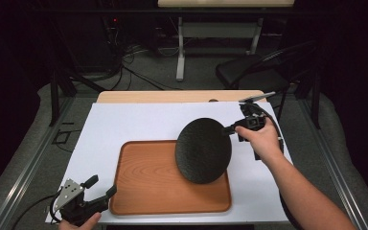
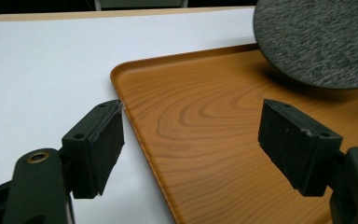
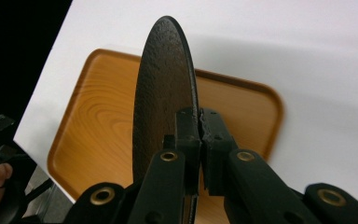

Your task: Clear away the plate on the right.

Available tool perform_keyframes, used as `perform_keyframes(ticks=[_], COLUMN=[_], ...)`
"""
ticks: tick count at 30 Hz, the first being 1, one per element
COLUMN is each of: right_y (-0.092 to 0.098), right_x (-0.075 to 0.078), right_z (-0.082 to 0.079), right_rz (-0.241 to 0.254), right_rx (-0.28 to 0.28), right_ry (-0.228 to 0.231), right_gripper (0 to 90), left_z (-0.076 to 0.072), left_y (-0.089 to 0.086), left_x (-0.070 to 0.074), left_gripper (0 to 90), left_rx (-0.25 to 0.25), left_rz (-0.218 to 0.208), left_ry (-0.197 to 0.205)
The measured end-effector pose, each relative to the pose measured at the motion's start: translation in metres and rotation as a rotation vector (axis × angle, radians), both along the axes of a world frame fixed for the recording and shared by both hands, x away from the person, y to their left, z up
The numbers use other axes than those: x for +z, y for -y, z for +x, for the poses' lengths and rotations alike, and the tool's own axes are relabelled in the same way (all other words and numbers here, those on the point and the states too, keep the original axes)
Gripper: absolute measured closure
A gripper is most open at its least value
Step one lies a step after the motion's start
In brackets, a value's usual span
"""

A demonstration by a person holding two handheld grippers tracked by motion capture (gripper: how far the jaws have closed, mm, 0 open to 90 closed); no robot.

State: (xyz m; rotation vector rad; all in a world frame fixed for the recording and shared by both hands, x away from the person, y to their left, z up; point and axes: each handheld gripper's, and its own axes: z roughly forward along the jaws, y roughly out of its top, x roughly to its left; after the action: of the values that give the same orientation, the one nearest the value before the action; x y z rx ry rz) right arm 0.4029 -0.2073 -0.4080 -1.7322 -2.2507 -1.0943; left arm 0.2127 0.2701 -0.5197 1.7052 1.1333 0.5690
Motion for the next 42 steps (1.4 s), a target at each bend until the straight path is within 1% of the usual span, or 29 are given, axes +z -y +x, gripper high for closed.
perform_keyframes(ticks=[2, 4, 12, 17, 18, 21, 23, 25, 28, 29, 30, 34, 39, 42], right_y=[-0.012, -0.024, -0.064, -0.079, -0.084, -0.088, -0.09, -0.091, -0.091, -0.09, -0.089, -0.088, -0.09, -0.091], right_x=[-0.003, -0.005, -0.012, -0.017, -0.018, -0.023, -0.025, -0.029, -0.034, -0.035, -0.035, -0.036, -0.033, -0.032], right_z=[0.001, 0.002, 0.002, 0.002, 0.0, 0.0, 0.0, 0.0, -0.001, -0.001, -0.001, -0.003, -0.006, -0.007], right_rz=[0.01, 0.013, 0.032, 0.035, 0.037, 0.041, 0.045, 0.054, 0.046, 0.052, 0.046, 0.021, 0.002, -0.003], right_rx=[0.024, 0.048, 0.109, 0.142, 0.142, 0.156, 0.152, 0.15, 0.147, 0.147, 0.144, 0.144, 0.15, 0.147], right_ry=[0.006, 0.001, -0.004, -0.008, -0.02, -0.022, -0.036, -0.034, -0.038, -0.04, -0.046, -0.04, -0.016, -0.012], right_gripper=[87.2, 87.2, 87.1, 87.0, 87.0, 86.9, 86.8, 86.7, 86.8, 86.8, 86.9, 87.4, 87.6, 87.6], left_z=[0.0, 0.001, 0.001, 0.0, 0.0, 0.0, -0.001, 0.0, 0.0, 0.0, 0.0, 0.0, 0.0, 0.0], left_y=[0.0, 0.0, 0.0, -0.001, -0.001, -0.001, -0.001, -0.001, -0.001, -0.001, -0.001, 0.0, 0.0, 0.0], left_x=[0.0, 0.0, 0.0, 0.0, 0.0, 0.0, 0.0, 0.0, 0.0, 0.0, 0.0, -0.001, 0.0, 0.0], left_gripper=[22.7, 22.7, 22.7, 22.7, 22.7, 22.7, 22.7, 22.7, 22.7, 22.7, 22.7, 22.7, 22.7, 22.7], left_rx=[-0.002, -0.003, -0.007, -0.006, -0.008, -0.005, -0.005, -0.004, -0.009, -0.009, -0.009, -0.007, -0.009, -0.009], left_rz=[0.002, 0.001, -0.001, -0.002, -0.005, -0.004, -0.003, -0.003, -0.004, -0.004, -0.003, -0.001, 0.002, 0.002], left_ry=[-0.002, -0.003, -0.002, -0.004, -0.003, -0.002, -0.001, -0.002, -0.006, -0.006, -0.006, -0.004, -0.003, -0.003])
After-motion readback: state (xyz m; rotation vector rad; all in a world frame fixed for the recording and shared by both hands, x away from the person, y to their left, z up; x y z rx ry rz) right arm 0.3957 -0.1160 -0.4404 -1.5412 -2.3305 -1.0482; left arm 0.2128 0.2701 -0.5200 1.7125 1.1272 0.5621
